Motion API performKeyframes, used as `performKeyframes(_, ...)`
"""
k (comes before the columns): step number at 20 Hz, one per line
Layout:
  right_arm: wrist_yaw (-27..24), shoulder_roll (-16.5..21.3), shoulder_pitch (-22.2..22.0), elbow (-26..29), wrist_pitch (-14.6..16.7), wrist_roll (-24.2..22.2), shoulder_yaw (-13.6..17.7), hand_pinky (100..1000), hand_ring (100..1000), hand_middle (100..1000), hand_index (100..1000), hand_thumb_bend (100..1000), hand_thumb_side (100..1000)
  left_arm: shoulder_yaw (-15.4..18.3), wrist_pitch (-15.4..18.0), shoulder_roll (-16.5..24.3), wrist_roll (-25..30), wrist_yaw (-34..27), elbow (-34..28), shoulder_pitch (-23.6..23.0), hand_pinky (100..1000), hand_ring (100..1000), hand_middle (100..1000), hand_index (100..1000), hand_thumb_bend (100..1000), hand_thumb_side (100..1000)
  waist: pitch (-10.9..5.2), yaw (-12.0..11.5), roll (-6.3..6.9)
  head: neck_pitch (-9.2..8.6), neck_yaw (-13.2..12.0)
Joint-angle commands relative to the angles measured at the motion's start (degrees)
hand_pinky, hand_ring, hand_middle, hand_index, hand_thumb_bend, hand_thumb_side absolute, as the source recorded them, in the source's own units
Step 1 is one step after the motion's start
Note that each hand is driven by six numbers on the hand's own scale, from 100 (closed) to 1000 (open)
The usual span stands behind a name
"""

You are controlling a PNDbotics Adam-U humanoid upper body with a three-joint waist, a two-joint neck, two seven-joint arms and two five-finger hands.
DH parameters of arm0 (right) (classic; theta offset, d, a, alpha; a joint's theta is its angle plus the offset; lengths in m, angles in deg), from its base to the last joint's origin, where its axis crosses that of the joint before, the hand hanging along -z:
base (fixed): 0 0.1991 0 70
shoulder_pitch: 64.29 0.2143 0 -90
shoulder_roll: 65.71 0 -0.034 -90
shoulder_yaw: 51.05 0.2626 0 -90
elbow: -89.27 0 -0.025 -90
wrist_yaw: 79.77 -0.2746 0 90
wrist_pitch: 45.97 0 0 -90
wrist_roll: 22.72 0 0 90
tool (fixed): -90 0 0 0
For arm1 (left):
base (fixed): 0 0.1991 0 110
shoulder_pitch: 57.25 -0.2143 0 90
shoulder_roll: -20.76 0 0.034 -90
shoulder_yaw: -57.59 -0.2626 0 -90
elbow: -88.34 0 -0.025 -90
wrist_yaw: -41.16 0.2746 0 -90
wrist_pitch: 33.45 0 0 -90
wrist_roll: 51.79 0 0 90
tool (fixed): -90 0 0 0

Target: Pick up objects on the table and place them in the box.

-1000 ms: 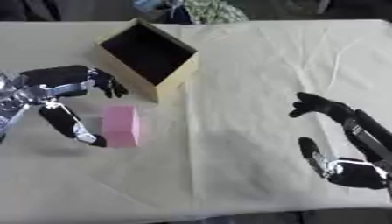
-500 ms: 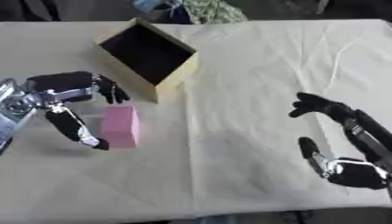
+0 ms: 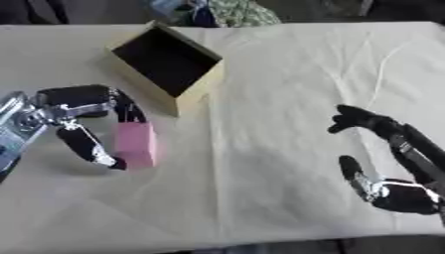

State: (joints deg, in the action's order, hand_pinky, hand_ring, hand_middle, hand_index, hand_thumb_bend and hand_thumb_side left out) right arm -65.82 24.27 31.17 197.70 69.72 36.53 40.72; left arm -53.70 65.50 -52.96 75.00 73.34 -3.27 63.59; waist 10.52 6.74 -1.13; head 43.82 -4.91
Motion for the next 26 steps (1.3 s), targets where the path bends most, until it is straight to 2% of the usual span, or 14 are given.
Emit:
performKeyframes(1,-0.1,0.8,0.2,0.5,0.1,-0.1,0.3,895,885,725,1000,100,515,0.4,-0.1,0.6,-0.6,0.2,0.3,0.7,684,532,503,720,559,241,-0.81,0.1,0.08,0.30,-0.1)
performKeyframes(6,-0.1,0.8,0.2,0.5,0.0,-0.1,0.3,895,885,725,1000,100,512,1.6,-0.9,0.4,-2.9,-0.2,0.0,0.9,661,498,469,688,444,142,-0.79,0.0,0.07,0.30,0.0)
performKeyframes(12,0.1,0.8,0.1,0.5,0.0,0.0,0.4,895,885,725,1000,100,511,4.7,-2.6,0.6,-6.7,-1.0,-2.0,2.2,662,492,465,681,440,140,-0.90,-0.1,0.06,0.30,0.2)
performKeyframes(16,0.1,0.9,0.1,0.5,0.1,-0.1,0.3,895,885,726,1000,100,512,6.5,-3.9,0.6,-8.3,-2.4,-2.2,5.2,664,492,465,679,455,153,-0.96,-0.1,0.04,0.30,0.1)
performKeyframes(17,0.1,0.9,0.1,0.5,0.1,-0.1,0.2,895,885,726,1000,100,510,6.7,-4.3,0.6,-8.6,-2.8,-1.5,6.5,666,494,467,681,386,186,-0.97,-0.1,0.03,0.30,0.1)
performKeyframes(18,0.1,0.9,0.1,0.5,0.1,-0.2,0.1,895,885,726,1000,100,512,6.8,-4.5,0.5,-8.9,-3.0,-0.6,7.8,666,494,467,682,462,153,-0.97,0.0,0.01,0.30,0.0)
performKeyframes(26,-0.4,0.6,0.4,0.6,0.4,-0.6,-0.5,895,885,725,1000,100,513,7.5,-4.5,-4.5,-12.7,1.2,13.2,18.0,667,499,471,684,486,166,-0.71,1.3,-0.52,0.30,-0.9)
